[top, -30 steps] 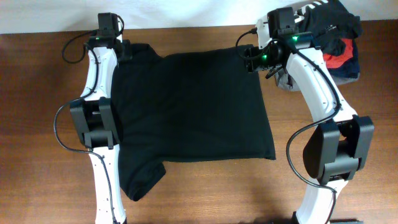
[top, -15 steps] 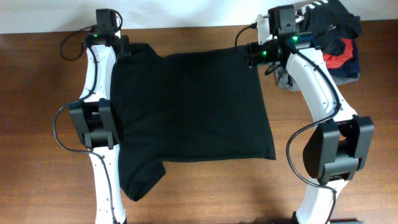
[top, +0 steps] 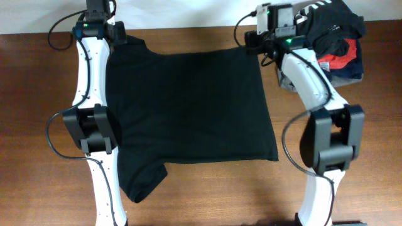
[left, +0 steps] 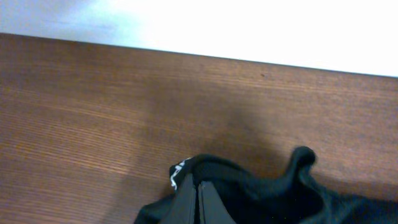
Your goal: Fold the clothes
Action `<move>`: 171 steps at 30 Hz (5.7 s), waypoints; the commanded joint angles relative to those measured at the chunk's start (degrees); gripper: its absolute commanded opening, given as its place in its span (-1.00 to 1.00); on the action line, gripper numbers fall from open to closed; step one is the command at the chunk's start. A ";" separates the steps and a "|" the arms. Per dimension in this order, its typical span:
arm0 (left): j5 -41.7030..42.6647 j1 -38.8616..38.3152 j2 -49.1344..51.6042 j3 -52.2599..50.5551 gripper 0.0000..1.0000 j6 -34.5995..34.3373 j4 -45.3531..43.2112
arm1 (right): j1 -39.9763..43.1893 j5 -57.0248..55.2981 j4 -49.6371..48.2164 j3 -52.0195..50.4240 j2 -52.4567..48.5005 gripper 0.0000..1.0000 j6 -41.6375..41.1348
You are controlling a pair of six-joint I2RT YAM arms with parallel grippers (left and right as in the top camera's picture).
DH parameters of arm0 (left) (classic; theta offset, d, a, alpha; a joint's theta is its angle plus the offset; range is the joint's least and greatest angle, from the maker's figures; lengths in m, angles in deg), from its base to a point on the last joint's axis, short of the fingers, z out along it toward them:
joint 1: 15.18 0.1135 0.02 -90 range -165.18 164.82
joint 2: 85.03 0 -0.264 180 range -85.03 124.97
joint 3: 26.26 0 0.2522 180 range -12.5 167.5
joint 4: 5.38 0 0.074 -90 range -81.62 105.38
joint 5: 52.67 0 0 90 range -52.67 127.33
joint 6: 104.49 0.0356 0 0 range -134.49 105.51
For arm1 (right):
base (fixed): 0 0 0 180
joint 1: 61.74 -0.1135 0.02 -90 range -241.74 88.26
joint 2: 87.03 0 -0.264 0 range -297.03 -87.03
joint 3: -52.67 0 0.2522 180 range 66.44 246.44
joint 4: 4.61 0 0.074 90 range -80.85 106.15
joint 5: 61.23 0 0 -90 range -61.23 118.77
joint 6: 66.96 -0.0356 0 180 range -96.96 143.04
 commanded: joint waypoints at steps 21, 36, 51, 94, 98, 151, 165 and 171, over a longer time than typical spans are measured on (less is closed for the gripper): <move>1.03 -2.45 -1.73 0.92 -0.99 0.31 2.36 | -0.09 -4.31 -16.90 0.33 -18.25 0.30 -6.91; 1.05 -2.45 -1.73 0.92 -0.99 0.28 3.39 | 0.22 -5.53 -25.81 0.33 -23.10 0.29 -9.84; 1.07 -2.45 -1.73 0.92 -0.99 0.26 3.58 | 1.42 -6.51 -16.22 6.19 -23.82 -0.93 -12.20; 1.09 -1.68 -13.57 0.92 -0.99 0.31 34.58 | 4.76 2.56 65.37 58.53 -23.61 -0.92 -2.95; 0.98 -1.68 -13.57 0.92 -1.00 0.74 39.21 | 5.70 2.82 69.90 58.53 -23.61 -0.92 -2.99; -2.34 1.86 -27.74 -27.36 -0.99 -2.32 31.63 | 8.41 3.85 71.34 44.06 -11.96 -0.92 -2.56; -2.19 1.60 -27.76 -37.05 -0.99 -2.29 29.79 | 7.78 3.80 70.40 30.75 -11.96 -0.92 -2.51; -3.48 2.64 -27.76 -40.26 -0.99 -2.29 29.83 | 7.78 3.82 69.16 24.92 -11.96 -0.92 -2.54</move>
